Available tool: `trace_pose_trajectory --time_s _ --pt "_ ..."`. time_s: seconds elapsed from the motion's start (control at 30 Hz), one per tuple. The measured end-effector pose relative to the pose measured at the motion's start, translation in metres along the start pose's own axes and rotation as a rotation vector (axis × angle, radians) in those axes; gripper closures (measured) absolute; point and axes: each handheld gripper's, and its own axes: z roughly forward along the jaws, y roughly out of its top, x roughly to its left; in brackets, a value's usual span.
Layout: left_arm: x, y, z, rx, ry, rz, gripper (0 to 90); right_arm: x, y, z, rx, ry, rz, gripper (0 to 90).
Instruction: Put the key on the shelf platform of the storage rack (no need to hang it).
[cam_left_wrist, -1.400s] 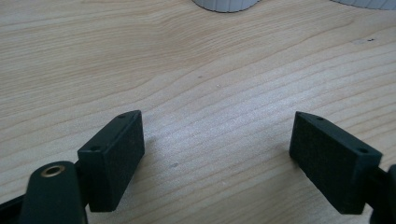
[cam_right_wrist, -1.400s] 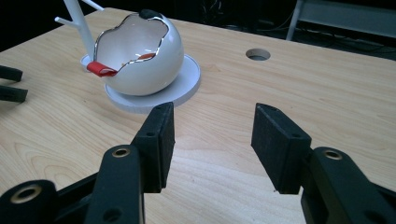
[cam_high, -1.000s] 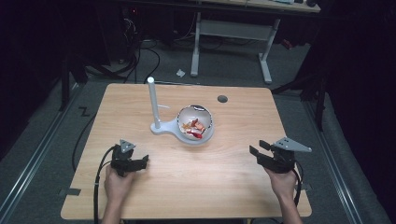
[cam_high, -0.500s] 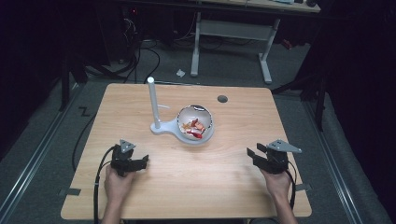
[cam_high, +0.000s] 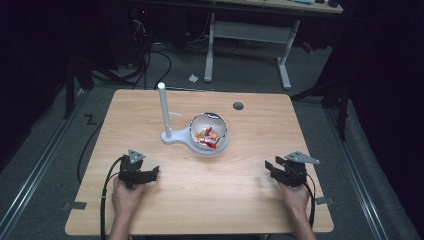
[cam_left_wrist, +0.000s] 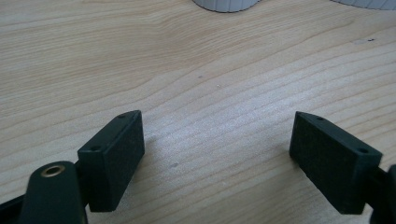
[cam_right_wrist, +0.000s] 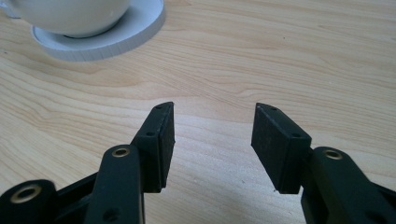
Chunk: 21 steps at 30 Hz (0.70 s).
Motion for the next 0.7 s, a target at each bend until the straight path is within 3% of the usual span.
trace_pose_trajectory --time_s 0.23,0.7 --pt "0.0 0.0 0.0 0.0 0.0 0.0 18.4 -0.003 -0.005 0.007 0.021 -0.009 0.017 47.5" --pt "0.0 0.0 0.0 0.0 0.0 0.0 18.4 -0.006 -0.012 0.027 0.095 -0.037 -0.005 45.3"
